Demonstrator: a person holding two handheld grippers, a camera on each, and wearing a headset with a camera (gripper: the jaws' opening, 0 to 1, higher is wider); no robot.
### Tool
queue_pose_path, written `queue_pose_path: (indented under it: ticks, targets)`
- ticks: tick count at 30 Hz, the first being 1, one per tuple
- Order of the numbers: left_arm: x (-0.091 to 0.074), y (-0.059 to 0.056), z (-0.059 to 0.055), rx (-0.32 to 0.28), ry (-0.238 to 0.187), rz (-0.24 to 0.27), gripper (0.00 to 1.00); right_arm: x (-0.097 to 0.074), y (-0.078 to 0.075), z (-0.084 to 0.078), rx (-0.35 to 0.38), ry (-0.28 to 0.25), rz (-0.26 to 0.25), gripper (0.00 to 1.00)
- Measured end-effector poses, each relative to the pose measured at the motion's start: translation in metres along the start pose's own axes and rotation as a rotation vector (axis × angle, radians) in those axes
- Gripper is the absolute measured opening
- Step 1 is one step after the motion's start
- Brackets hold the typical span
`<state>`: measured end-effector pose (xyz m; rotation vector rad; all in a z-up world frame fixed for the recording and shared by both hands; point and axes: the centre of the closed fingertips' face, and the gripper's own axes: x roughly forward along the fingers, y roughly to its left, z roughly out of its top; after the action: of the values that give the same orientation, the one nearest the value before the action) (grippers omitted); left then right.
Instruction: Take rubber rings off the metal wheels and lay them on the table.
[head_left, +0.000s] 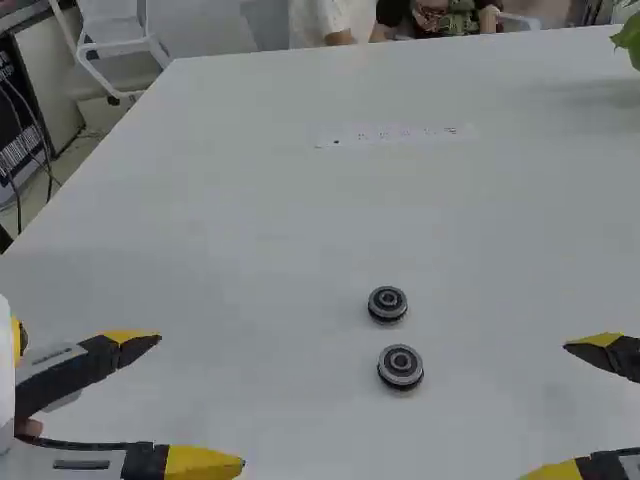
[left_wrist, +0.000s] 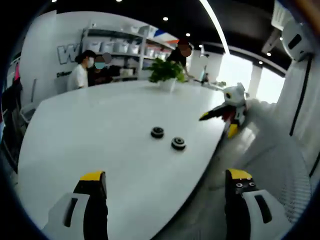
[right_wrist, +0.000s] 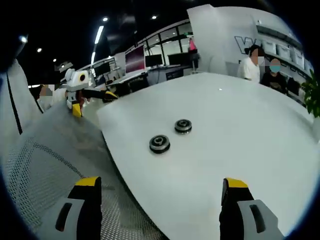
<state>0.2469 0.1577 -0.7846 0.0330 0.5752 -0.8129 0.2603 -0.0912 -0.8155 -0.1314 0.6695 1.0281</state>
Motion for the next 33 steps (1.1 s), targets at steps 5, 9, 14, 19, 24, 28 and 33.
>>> queue_pose_path:
  ticks: [5, 9, 14, 19, 24, 28, 33]
  targets:
    - [0.0003, -0.0024, -0.0002, -0.009, 0.003, -0.004, 1.0, -0.0004, -0.0014, 0.0009, 0.01, -0.01, -0.007, 0.99]
    - [0.0008, -0.0035, 0.0008, 0.0, 0.003, 0.0, 1.0, -0.0001, -0.001, 0.0004, 0.012, -0.009, -0.008, 0.99]
    - [0.0015, -0.0035, 0.0007, -0.019, -0.002, 0.002, 1.0, 0.0006, -0.0003, -0.001, 0.016, -0.004, -0.004, 0.99]
    - [0.0051, -0.0081, 0.0026, -0.019, -0.01, -0.011, 0.95, 0.0012, 0.0003, -0.0014, 0.011, 0.001, -0.001, 0.99]
    - [0.0058, -0.0077, -0.0021, -0.022, 0.019, -0.008, 0.98, 0.0014, -0.0016, -0.0014, 0.026, -0.013, -0.002, 0.99]
    - [0.0053, -0.0079, 0.0013, -0.027, -0.001, -0.006, 0.99, -0.0003, -0.0029, 0.0009, 0.038, -0.033, -0.012, 0.99]
    - [0.0048, -0.0061, -0.0004, -0.03, 0.011, 0.007, 1.0, -0.0008, -0.0045, -0.0004, 0.042, -0.028, -0.026, 0.99]
